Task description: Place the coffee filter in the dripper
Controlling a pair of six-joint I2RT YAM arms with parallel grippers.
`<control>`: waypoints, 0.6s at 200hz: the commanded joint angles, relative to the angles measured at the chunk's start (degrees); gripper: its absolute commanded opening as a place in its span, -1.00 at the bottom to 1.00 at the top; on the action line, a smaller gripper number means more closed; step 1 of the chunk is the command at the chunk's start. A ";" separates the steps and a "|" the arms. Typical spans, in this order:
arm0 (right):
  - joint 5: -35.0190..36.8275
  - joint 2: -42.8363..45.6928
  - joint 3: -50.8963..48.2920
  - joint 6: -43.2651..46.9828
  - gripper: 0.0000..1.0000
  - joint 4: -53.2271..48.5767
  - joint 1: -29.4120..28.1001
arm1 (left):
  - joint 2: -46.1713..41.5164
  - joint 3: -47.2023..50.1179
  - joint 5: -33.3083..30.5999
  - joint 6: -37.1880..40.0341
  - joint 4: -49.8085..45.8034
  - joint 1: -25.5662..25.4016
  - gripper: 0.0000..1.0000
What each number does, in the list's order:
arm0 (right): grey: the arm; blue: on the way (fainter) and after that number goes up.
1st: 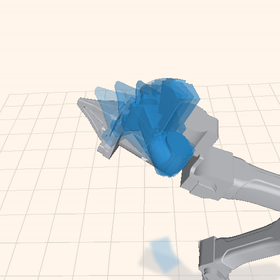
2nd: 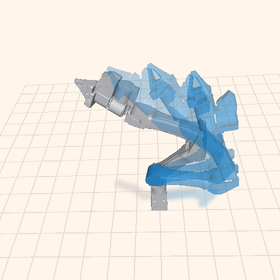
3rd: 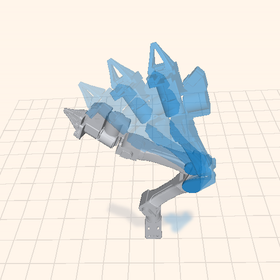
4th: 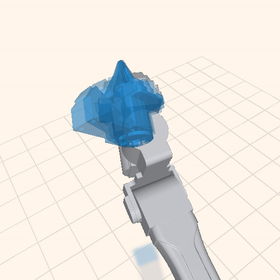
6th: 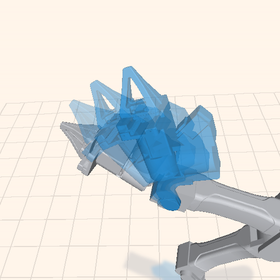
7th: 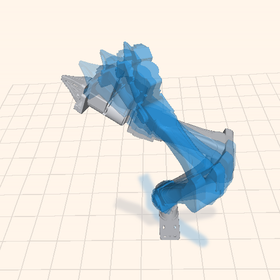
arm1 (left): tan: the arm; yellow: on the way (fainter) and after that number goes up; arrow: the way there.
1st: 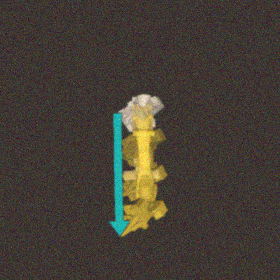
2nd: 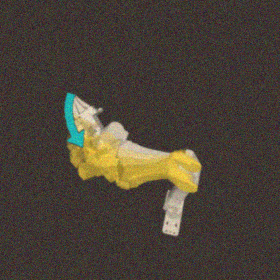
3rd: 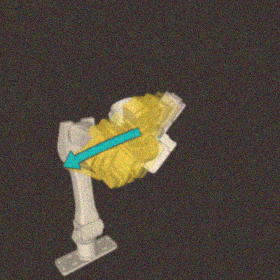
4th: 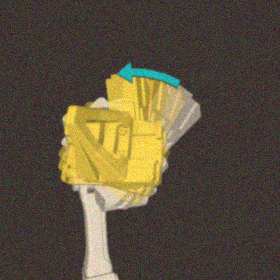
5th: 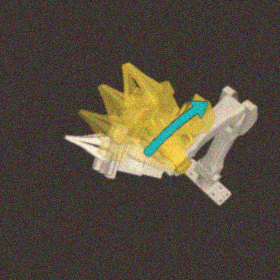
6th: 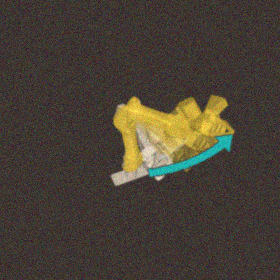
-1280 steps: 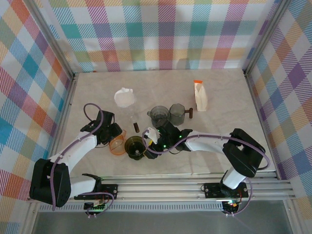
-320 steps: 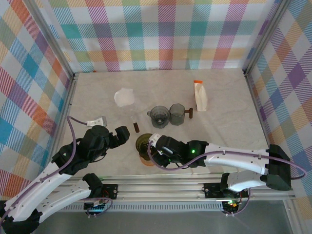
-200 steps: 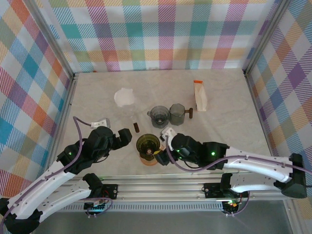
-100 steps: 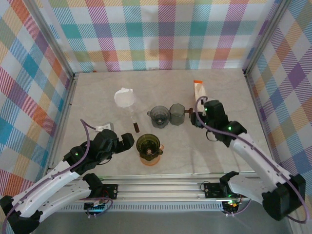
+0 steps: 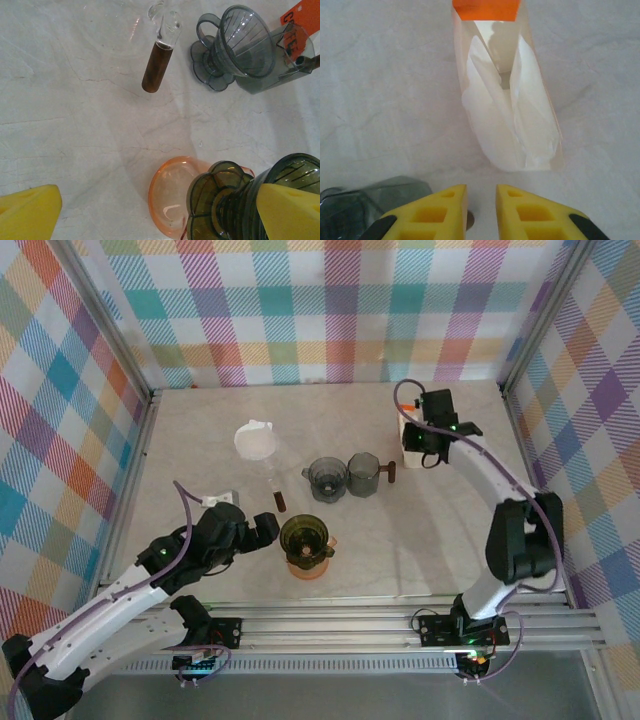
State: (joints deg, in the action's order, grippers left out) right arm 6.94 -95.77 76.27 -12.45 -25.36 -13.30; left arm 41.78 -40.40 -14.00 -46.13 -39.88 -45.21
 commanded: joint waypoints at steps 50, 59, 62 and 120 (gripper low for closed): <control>3.99 -12.40 13.34 8.63 -0.66 -3.31 -0.07 | 4.49 -3.98 -0.50 3.97 1.33 0.18 1.00; 4.40 -13.33 14.32 9.12 -0.66 -3.61 -0.06 | 4.67 -4.17 -0.33 4.09 1.46 0.24 1.00; 4.46 -13.68 14.67 9.33 -0.66 -3.59 -0.06 | 4.73 -4.24 -0.39 4.19 1.47 0.20 1.00; 5.67 -17.41 18.08 11.20 -0.57 -4.68 -0.06 | 5.33 -4.69 -0.75 4.87 1.47 0.43 1.00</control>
State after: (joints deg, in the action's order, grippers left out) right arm 11.60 -112.12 92.49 -3.33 -28.56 -13.30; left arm 47.05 -43.11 -14.17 -42.50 -38.81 -45.21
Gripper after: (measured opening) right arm 0.202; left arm 0.999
